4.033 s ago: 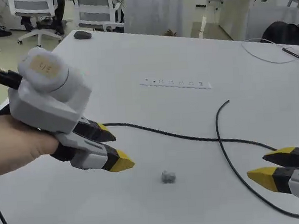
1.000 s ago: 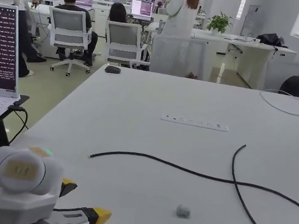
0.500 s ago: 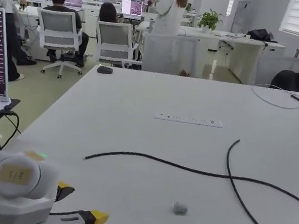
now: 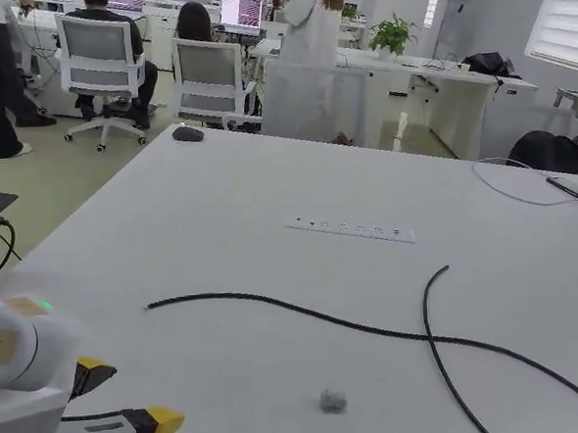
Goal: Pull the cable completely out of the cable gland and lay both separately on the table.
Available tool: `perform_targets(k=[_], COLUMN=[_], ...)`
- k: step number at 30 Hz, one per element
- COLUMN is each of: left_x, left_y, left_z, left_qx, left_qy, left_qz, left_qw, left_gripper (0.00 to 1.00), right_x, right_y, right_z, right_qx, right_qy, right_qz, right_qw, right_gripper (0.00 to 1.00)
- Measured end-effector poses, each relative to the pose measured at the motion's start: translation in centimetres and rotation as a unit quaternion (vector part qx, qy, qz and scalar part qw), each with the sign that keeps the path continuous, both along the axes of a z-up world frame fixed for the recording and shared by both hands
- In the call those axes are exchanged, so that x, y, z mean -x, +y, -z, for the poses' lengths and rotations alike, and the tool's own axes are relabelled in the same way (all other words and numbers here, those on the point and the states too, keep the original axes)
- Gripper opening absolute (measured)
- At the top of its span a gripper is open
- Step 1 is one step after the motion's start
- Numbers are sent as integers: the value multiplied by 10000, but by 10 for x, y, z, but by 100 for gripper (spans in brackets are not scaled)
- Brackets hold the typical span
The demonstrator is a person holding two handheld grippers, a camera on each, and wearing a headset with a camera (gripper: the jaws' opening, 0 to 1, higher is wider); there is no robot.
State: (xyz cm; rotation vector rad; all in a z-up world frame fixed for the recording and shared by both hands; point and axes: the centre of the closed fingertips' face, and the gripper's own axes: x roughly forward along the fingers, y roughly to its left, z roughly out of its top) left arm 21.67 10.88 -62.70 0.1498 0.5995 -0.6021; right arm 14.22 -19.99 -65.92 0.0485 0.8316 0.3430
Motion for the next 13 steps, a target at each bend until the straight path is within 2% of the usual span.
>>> perform_targets(k=[3,5,7,10,13], left_x=[-1,-1,1,0,1], left_y=[1,-1,0,-1,-2], left_z=[-1,-4,0,-2,-1], left_qx=[70,172,118,171,148], left_qy=[3,-67,40,-17,11], left_qz=[-77,-59,-54,-39,-8], left_qw=[9999,9998,9999,9998,9999], left_gripper=[53,55,55,54,53], right_x=[0,1,1,1,1], right_y=[1,2,2,2,1], right_z=[0,0,1,1,1], right_qx=[0,-10,-6,-2,-12], right_qy=[8,20,41,50,46], right_qz=[-27,-34,-42,-56,-21], right_qw=[10000,10000,10000,10000,10000], right_gripper=[41,41,40,40,41])
